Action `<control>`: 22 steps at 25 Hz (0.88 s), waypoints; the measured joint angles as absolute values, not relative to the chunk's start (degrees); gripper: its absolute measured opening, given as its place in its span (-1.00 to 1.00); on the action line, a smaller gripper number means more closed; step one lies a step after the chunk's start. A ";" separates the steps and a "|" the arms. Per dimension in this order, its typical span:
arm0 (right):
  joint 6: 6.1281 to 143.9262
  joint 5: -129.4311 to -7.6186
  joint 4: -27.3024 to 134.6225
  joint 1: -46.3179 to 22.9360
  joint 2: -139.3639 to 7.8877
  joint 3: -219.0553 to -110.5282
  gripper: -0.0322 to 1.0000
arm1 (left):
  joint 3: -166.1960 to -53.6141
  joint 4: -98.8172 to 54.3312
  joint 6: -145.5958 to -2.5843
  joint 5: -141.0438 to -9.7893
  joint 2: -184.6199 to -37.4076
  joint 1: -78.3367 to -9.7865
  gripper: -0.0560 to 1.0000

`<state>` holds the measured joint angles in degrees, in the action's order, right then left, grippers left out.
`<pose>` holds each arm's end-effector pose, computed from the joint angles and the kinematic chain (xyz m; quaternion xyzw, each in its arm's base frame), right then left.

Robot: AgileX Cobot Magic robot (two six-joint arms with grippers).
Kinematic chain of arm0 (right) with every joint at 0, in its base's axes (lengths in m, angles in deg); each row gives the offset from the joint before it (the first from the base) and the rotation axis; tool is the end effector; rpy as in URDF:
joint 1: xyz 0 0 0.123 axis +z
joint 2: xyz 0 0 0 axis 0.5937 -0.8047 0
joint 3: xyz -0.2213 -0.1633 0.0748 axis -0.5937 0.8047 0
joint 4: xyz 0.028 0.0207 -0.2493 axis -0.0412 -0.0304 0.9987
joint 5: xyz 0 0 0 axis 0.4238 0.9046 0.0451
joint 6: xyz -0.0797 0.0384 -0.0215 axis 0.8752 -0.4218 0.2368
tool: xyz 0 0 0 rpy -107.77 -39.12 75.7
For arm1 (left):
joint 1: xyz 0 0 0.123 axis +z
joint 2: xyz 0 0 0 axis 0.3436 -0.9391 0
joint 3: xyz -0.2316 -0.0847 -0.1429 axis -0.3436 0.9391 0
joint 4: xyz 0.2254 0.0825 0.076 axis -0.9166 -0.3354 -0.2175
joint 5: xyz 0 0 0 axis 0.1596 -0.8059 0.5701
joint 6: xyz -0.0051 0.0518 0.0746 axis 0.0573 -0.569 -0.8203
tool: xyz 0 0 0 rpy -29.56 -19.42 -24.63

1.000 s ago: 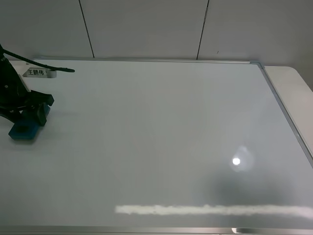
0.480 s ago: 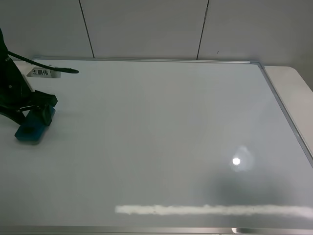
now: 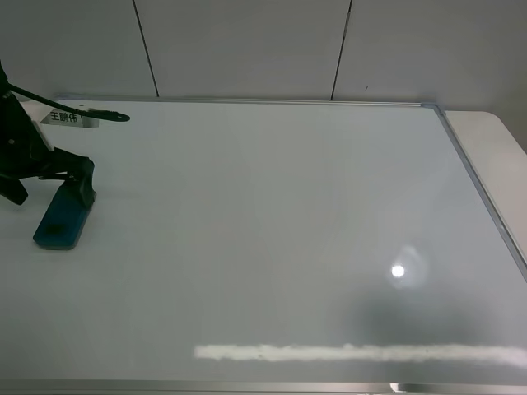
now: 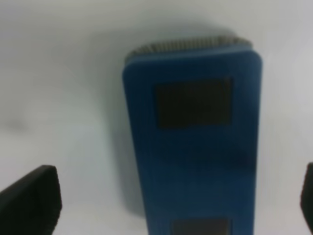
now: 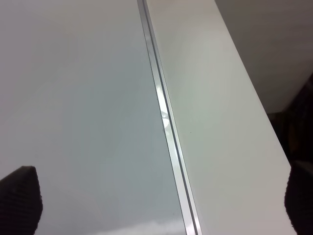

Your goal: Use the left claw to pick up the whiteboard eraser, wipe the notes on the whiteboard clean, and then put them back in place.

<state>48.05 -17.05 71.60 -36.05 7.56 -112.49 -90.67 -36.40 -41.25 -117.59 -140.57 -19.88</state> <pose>-0.0041 -0.0139 0.2747 0.0306 0.8518 -0.0673 0.5187 0.3228 0.0021 0.1650 0.0125 0.9983 0.0051 0.0575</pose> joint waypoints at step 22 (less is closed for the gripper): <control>48.05 -17.05 71.60 -36.05 7.56 -112.49 0.98 | -90.44 -38.75 -40.83 -125.23 -96.75 -20.20 0.98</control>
